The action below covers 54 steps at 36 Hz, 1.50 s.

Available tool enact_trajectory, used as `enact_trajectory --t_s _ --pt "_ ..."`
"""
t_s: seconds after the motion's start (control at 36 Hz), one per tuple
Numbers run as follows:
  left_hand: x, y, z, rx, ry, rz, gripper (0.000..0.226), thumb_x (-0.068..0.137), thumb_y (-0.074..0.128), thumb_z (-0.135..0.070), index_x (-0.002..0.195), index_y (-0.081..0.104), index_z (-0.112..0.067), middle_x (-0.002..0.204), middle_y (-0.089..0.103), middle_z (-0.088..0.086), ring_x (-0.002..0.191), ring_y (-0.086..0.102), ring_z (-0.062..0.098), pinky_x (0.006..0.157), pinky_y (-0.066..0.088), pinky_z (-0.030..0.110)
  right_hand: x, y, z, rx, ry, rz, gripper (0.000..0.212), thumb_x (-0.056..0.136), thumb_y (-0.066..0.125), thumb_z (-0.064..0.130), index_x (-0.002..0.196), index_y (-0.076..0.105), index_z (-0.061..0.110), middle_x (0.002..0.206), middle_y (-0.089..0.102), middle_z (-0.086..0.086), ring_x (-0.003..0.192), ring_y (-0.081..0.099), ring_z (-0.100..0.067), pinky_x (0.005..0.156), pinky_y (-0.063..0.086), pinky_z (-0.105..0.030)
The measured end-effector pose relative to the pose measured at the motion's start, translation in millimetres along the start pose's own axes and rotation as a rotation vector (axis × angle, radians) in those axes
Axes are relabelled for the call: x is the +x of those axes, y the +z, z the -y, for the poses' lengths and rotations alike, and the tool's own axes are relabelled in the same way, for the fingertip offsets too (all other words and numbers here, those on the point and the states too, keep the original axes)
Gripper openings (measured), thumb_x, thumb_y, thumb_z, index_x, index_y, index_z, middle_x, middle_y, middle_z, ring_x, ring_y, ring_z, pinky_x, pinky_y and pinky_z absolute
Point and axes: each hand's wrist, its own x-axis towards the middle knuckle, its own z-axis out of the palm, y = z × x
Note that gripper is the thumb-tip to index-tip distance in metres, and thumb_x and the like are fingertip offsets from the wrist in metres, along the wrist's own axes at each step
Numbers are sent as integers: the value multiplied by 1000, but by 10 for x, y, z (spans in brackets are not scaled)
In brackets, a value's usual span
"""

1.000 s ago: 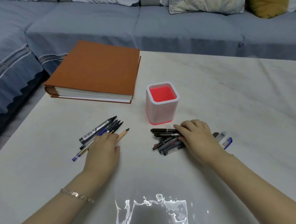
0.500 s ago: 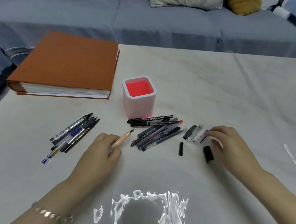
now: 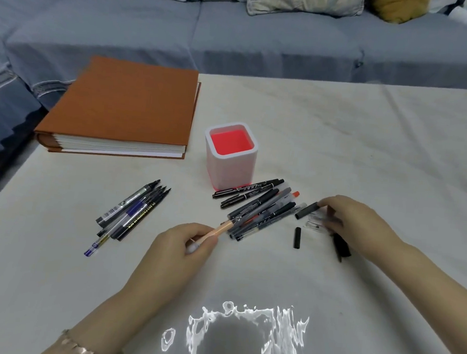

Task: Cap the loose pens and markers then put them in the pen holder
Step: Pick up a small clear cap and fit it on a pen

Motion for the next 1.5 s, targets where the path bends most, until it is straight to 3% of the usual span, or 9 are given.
enact_trajectory --t_s 0.17,0.44,0.75,0.94,1.03,1.11,1.22,1.39,1.5 --pt "-6 35 -13 -69 -8 30 24 83 62 -21 70 65 -40 64 63 -21 59 52 2 54 38 8 -223 -143 135 116 -133 -156 16 87 56 14 99 67 12 90 53 3 79 55 -15 71 37 -17" --pt "-93 18 -145 -111 8 62 23 80 66 -19 73 68 -41 78 67 -24 69 56 -4 59 38 5 -496 -188 741 571 -206 -132 20 88 49 24 85 54 44 81 63 11 77 57 -7 67 41 -9" --pt "-158 -18 -189 -103 -3 72 17 79 66 -21 81 72 -36 82 68 -24 73 56 -10 59 36 2 -514 -166 874 575 -236 -92 19 80 39 45 87 56 44 93 60 23 79 57 -9 70 42 -16" --pt "-194 -19 -269 -75 95 108 23 78 70 -20 73 70 -42 78 64 -8 65 54 -2 58 37 6 -544 -165 980 600 -298 -49 14 83 48 36 83 57 46 98 58 29 82 54 4 70 40 -10" --pt "-206 2 -308 -52 160 109 29 74 75 -22 68 68 -49 76 66 -13 64 56 -3 57 37 6 -584 -96 1051 601 -389 -38 16 82 46 42 92 58 41 93 60 24 77 55 1 66 42 -13" --pt "-216 56 -315 -70 188 90 20 71 75 -27 80 68 -43 77 69 -18 68 62 -1 58 41 8 -603 -43 1098 649 -436 -73 13 82 52 37 92 60 35 88 60 20 73 55 3 63 41 -9" --pt "-174 106 -334 -188 71 94 17 71 76 -17 70 74 -34 68 72 -9 64 64 6 64 49 18 -590 -14 1089 677 -442 -138 10 81 54 30 88 62 32 78 58 24 71 53 6 62 37 -5" --pt "-57 58 -463 -363 -87 310 20 74 70 -9 56 71 -17 44 59 -1 37 44 6 40 34 11 -604 -77 1058 566 -537 -195 11 85 53 25 87 64 22 78 54 20 73 48 8 67 35 -3" --pt "-56 78 -473 -460 -170 421 31 78 64 -8 49 66 -16 41 55 -3 34 31 6 35 21 11 -623 -101 1018 525 -551 -175 21 90 46 36 89 62 24 82 56 18 78 49 4 71 37 -7"
